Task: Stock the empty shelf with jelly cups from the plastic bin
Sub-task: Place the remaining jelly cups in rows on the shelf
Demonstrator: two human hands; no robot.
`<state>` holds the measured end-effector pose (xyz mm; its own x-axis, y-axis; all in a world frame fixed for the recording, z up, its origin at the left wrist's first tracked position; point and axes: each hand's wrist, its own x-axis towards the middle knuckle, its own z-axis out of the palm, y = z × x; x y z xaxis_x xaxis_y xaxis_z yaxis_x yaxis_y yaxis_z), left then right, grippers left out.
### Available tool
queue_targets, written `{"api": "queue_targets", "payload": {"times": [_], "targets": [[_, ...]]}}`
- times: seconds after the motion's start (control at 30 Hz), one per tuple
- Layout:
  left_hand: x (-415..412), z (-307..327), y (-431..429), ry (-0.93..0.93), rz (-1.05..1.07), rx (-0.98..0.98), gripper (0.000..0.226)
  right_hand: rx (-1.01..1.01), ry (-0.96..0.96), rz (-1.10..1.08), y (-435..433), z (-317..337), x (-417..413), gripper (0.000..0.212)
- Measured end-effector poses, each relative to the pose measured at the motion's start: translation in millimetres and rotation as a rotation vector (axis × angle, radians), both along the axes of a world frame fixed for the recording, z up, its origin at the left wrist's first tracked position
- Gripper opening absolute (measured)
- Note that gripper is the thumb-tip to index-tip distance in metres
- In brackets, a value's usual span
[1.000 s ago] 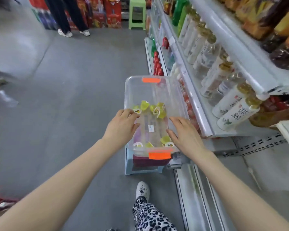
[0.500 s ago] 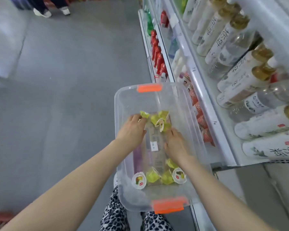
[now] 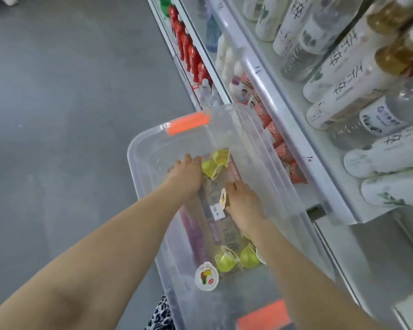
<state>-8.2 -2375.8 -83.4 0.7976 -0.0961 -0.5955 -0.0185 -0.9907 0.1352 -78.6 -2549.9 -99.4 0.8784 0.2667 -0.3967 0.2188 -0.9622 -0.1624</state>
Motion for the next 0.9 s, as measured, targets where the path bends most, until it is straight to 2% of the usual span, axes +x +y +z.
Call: {"api": "queue_targets", "payload": {"times": [0.2,0.47,0.63,0.77,0.9], "targets": [[-1,-14,-11,0.010,0.057,0.029,0.043,-0.035,0.065,0.037,-1,7,3,0.046],[-7,-6,-11,0.018,-0.086,0.026,0.024,-0.003,-0.090,0.049,-7,74,19,0.057],[-15,12,-6,-0.048,0.070,-0.038,0.044,0.051,-0.159,0.088,-14,116,22,0.059],[-34,40,-5,-0.065,0.223,-0.165,0.066,0.209,-0.217,0.027,-18,144,20,0.062],[-72,75,-9,-0.193,0.361,-0.326,0.063,0.278,-0.255,0.013,-27,163,14,0.053]]}}
